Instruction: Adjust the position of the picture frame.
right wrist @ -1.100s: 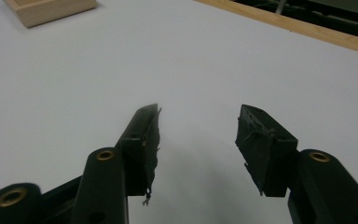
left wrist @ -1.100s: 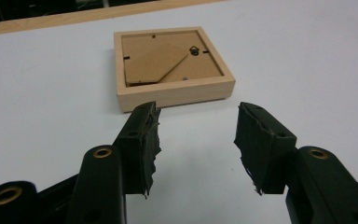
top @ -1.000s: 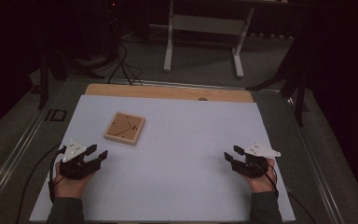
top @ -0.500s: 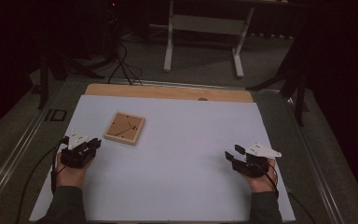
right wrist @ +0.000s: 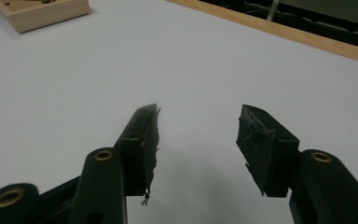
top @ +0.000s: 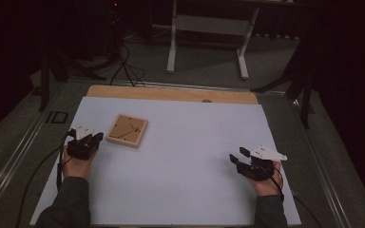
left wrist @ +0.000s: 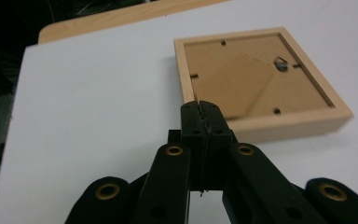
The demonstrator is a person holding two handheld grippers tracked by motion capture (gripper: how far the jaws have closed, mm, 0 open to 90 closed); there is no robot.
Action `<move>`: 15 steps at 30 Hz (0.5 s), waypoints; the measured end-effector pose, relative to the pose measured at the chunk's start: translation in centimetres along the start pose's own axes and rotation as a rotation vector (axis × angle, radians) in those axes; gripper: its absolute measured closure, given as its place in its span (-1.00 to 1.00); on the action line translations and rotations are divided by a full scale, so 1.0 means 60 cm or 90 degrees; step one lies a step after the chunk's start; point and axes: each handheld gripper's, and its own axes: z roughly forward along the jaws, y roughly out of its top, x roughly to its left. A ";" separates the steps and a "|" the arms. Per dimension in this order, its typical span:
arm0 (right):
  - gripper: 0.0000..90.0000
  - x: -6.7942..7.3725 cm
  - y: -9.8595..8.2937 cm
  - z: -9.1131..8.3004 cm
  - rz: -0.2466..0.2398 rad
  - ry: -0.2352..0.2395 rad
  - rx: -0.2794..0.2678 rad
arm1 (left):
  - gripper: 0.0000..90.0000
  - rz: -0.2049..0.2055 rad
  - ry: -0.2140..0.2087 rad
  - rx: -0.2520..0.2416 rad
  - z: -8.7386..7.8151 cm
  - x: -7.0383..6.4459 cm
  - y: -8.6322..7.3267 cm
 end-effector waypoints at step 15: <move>0.06 0.001 -0.001 0.003 -0.001 0.002 0.004 | 0.99 0.001 -0.010 0.034 0.065 0.002 0.033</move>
